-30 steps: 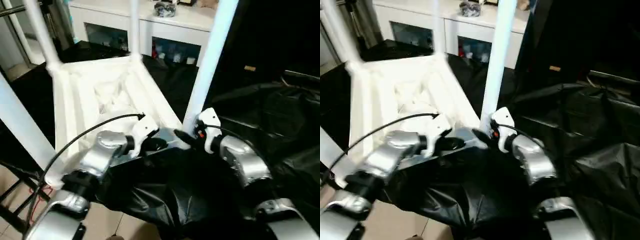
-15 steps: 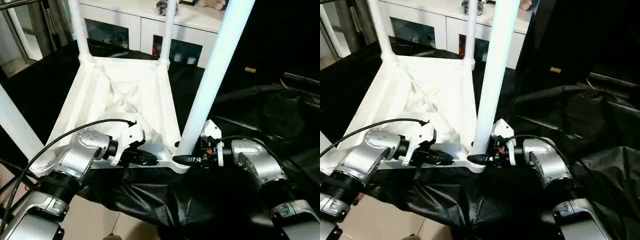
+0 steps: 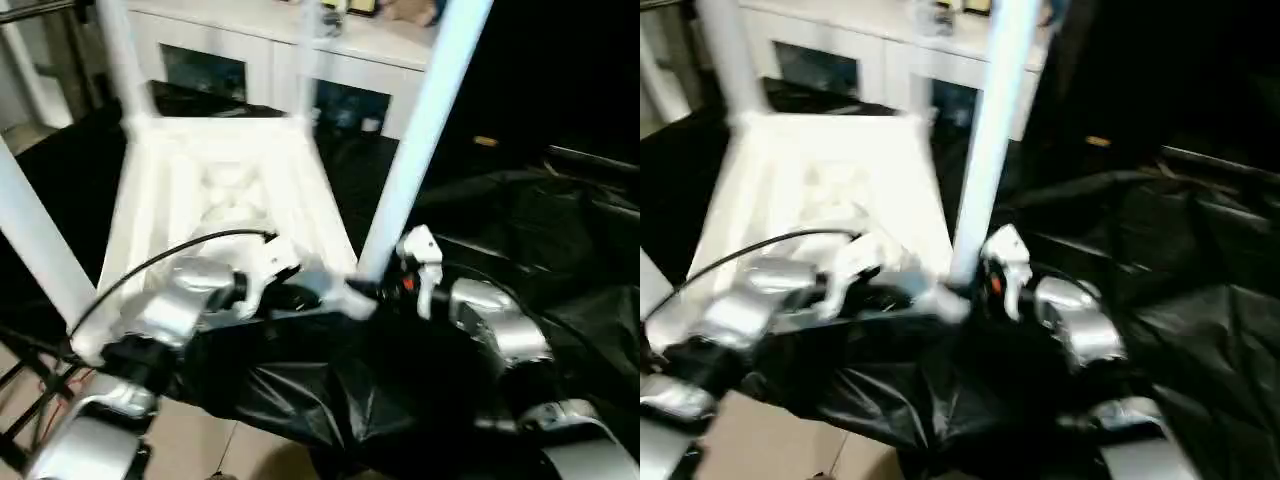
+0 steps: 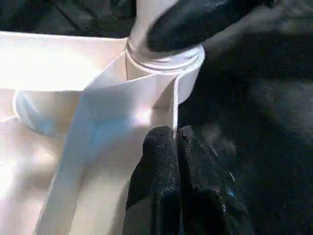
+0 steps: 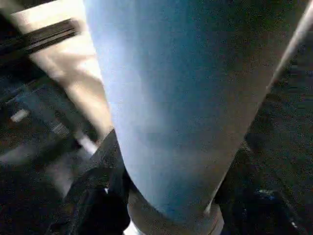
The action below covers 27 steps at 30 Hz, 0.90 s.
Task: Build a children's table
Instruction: Rotate leg to tighten
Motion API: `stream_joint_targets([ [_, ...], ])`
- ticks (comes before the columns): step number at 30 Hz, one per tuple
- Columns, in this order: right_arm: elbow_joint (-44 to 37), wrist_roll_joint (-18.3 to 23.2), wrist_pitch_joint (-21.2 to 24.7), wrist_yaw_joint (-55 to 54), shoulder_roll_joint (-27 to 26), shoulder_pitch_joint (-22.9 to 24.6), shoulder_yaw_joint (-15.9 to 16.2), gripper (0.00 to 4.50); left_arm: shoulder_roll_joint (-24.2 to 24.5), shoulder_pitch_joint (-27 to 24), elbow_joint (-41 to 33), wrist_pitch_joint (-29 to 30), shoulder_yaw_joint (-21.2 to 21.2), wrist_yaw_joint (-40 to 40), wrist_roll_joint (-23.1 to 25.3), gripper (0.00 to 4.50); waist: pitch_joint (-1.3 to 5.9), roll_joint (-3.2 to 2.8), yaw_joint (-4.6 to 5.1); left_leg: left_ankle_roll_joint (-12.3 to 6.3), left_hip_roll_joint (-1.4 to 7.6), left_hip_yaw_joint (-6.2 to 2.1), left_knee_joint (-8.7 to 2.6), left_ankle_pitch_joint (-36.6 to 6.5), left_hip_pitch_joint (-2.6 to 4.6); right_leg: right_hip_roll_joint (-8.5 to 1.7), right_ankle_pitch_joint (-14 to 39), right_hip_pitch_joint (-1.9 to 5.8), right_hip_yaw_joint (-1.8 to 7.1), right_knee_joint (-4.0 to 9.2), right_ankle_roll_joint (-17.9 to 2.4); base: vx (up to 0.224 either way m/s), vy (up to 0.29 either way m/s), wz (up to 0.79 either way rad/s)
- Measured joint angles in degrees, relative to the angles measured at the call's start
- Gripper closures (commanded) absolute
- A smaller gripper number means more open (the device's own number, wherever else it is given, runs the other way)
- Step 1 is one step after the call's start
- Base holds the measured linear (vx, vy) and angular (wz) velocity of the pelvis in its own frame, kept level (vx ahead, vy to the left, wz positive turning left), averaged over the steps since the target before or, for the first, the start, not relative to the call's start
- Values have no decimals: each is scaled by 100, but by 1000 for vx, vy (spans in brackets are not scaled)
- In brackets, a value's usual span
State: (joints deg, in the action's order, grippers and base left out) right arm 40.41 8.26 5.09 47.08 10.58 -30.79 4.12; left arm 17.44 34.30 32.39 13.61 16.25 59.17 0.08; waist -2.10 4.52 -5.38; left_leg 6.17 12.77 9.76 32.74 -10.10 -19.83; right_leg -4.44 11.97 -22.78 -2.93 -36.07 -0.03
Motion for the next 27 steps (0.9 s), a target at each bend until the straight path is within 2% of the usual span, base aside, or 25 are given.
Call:
stream_joint_targets([
  [6, 174, -336, 51, -1435, -392, -147, -164, 254, -499, 123, 219, 171, -53, -826, 239, 450, 20, 9, 12, 0, -3, -1, -6, 0, 14, 0, -1, 10, 2, 1, 1, 0, 0, 0],
  [8, 190, -343, 21, -1445, -394, -146, -165, 199, -517, 123, 223, 176, -51, -860, 256, 450, 25, 2, 11, 0, -3, -3, -6, 0, 19, 0, -1, 14, 4, 3, 2, 0, 0, 0],
  [11, 238, -394, -27, -1445, -392, -142, -165, 184, -566, 123, 223, 168, -31, -869, 262, 450, 29, -7, 9, 0, -3, -4, -7, 0, 17, 0, -1, 14, 5, 10, 2, 0, 0, 0],
  [12, 239, -396, -29, -1444, -392, -142, -165, 148, -572, 124, 220, 159, -16, -861, 262, 450, 31, -9, 2, 0, -3, -3, -8, 0, 17, 0, -1, 15, 5, 11, 2, 0, 0, 0],
  [16, 182, -296, -149, -473, -112, -118, -109, 148, -347, 110, 91, 43, 34, -329, 206, 450, 23, -24, 1, -1, -2, -1, -10, 0, -21, 1, -16, -10, 2, 16, -21, 0, 0, 0],
  [19, 61, -200, -247, 360, 190, -69, 63, 148, -150, 10, -21, -178, 40, 103, 113, 450, 22, -25, -10, -7, -2, 6, -36, -8, -25, 2, -10, -18, -7, 38, -24, 55, 2, 2],
  [23, -91, -44, -273, 1291, 420, -11, 221, 148, 148, -60, -134, -351, 74, 689, -30, 450, 16, -27, -49, -22, 3, 7, -44, -16, -29, 5, 0, -31, -22, 44, -34, 25, -2, 1],
  [27, -331, 144, -134, 2362, 708, 117, 431, 148, 492, -94, -217, -496, 160, 1366, -150, 450, 13, -27, -135, -23, 8, 8, -38, -24, -30, 4, 1, -25, -27, 56, -37, 0, 0, 0],
])
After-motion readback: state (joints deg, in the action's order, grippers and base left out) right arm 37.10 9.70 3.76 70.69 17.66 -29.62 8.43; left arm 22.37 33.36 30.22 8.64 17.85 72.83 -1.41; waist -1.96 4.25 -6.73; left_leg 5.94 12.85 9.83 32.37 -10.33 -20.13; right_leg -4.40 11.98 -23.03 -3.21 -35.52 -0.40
